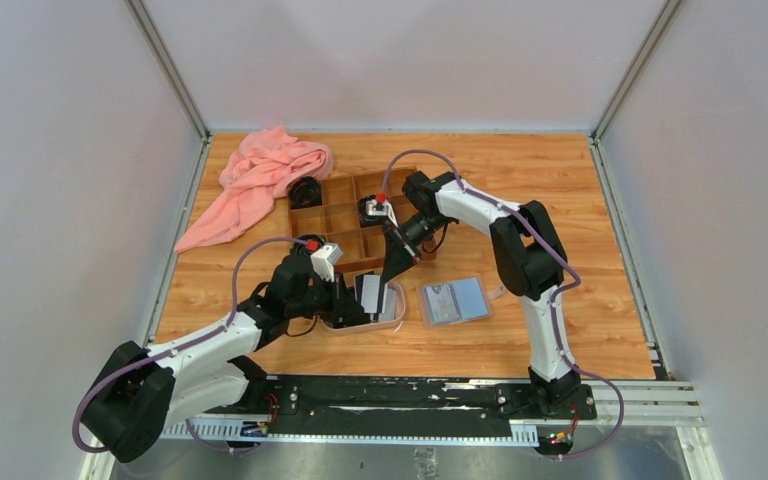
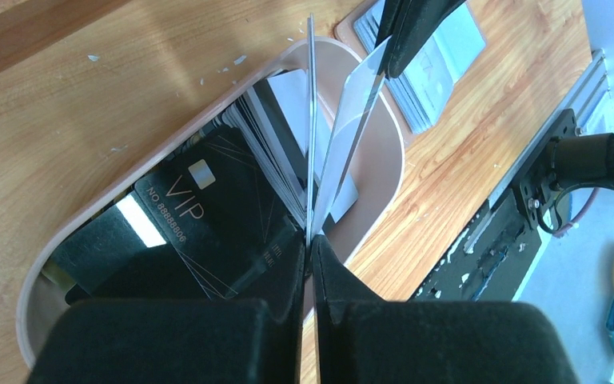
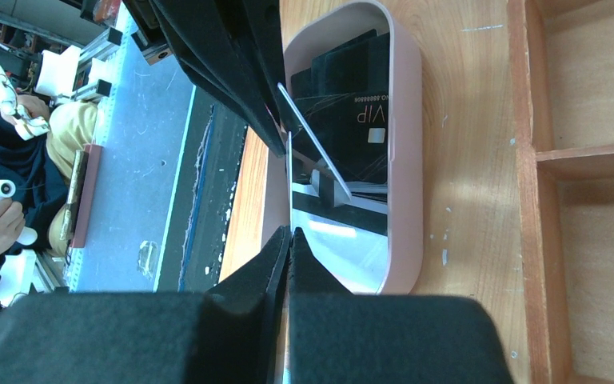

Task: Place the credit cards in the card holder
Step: Place the credit card in the storage box.

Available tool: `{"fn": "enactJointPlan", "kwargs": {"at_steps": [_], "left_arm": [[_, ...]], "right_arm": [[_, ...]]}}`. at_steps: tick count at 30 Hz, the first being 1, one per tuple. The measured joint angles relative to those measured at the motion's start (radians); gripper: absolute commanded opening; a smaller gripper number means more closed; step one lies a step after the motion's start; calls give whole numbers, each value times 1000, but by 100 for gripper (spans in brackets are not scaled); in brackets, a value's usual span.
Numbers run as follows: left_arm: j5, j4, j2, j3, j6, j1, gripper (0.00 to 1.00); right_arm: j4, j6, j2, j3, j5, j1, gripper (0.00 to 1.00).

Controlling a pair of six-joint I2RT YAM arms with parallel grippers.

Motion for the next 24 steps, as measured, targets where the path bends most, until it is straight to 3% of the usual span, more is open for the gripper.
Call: {"fn": "enactJointPlan", "kwargs": {"at_steps": [7,21,24], "left_arm": [[-16,-21,39,0,-23,3,37],[-63,-44,-189,-32,-57,17,45],[-69,-54,-273,-32,-59,18,51]], "right_arm": [[-7,0,0,0,14,0,0],[-20,-3,-13,0,14,-14,0],[-51,-31,-47,0,18,-27,0]]}}
